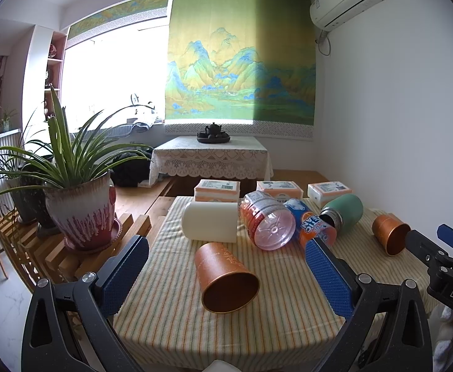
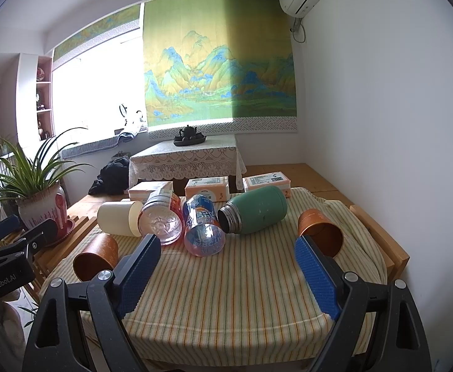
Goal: Flip cup upside down
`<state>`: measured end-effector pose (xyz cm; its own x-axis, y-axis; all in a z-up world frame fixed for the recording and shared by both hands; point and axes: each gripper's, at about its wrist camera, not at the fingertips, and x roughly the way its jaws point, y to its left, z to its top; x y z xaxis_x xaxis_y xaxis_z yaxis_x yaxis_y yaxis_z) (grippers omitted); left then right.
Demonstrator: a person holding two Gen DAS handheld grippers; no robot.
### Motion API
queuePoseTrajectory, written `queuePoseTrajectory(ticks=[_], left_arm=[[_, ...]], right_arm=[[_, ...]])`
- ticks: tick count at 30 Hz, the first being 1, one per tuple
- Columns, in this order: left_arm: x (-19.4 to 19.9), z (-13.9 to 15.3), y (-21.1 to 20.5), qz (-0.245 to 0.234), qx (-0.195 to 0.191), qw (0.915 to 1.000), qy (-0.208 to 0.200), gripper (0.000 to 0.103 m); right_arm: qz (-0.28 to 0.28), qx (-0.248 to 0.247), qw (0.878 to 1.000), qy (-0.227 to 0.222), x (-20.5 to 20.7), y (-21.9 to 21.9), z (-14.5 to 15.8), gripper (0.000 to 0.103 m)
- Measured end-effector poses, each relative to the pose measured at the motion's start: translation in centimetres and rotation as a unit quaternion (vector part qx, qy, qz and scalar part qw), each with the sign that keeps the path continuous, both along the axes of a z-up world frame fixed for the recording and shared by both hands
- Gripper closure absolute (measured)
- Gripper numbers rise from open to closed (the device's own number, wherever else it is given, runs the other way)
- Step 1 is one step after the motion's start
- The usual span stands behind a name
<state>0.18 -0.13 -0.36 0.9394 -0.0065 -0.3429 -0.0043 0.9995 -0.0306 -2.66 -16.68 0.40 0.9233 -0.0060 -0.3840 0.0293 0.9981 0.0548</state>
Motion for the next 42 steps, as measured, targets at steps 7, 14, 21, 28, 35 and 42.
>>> queuePoseTrajectory(ticks=[7,14,21,28,35,42], left_arm=[[0.3,-0.2,0.0,-0.002,0.001,1.0000,0.000,0.001],[0.5,-0.4,0.0,-0.003,-0.001,1.0000,0.004,0.001],[0.9,-0.7,-0.1,-0.006,0.004,1.0000,0.004,0.001],[1.8,-1.0,-0.1,-0.010,0.003,0.9998,0.017,0.001],[3.1,-1.8,-1.2,-0.030,0.012,0.9989,0.034,0.001],[4.3,-2.8,-2.5,-0.049,-0.001,0.9975,0.051,0.001]], right_arm=[[0.000,0.003,1.000,0.003,0.2,-0.2,0.0,0.017],[-0.003,0.001,1.000,0.005,0.6,-0.4,-0.2,0.017],[-0.005,0.005,1.000,0.016,1.2,-1.1,-0.6,0.017],[-0.022,0.013,0.999,0.027,1.9,-3.6,-0.6,0.017],[-0.050,0.026,0.997,0.045,3.5,-7.7,-0.3,0.017],[-0.060,0.017,0.996,0.065,6.2,-10.4,-0.1,0.017]])
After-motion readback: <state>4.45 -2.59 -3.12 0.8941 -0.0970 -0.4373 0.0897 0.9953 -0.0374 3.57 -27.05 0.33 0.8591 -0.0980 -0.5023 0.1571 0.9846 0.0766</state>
